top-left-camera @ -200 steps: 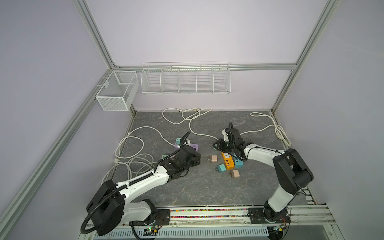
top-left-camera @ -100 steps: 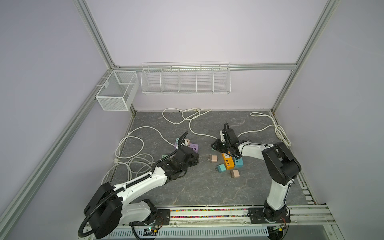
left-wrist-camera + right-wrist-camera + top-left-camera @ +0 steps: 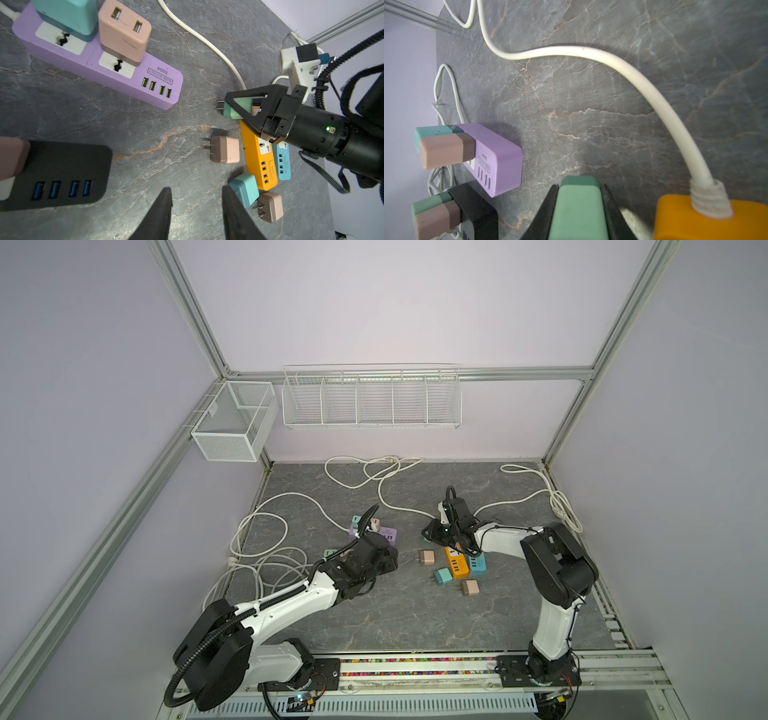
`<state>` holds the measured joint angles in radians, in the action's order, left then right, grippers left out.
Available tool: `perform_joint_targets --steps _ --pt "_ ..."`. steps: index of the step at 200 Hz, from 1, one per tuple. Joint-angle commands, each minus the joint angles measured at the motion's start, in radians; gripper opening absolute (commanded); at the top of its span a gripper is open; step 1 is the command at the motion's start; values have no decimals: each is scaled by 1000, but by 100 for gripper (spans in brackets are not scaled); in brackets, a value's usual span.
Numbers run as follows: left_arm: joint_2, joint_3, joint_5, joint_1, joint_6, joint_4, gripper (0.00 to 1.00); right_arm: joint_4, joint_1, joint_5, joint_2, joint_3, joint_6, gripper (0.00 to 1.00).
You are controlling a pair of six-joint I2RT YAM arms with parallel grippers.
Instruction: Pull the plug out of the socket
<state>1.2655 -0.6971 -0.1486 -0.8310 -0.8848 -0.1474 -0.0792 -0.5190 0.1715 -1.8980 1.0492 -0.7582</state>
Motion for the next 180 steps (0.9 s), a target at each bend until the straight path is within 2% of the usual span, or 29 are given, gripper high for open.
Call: perform_joint_targets --steps 1,110,180 --pt "3 -16 -1 7 -4 0 42 68 -4 -58 53 11 33 36" --pt "-65 -19 -27 24 24 -48 44 209 -23 -128 169 45 118 59" --pt "-160 -15 -73 36 48 -133 46 333 -121 -118 106 198 344 67"
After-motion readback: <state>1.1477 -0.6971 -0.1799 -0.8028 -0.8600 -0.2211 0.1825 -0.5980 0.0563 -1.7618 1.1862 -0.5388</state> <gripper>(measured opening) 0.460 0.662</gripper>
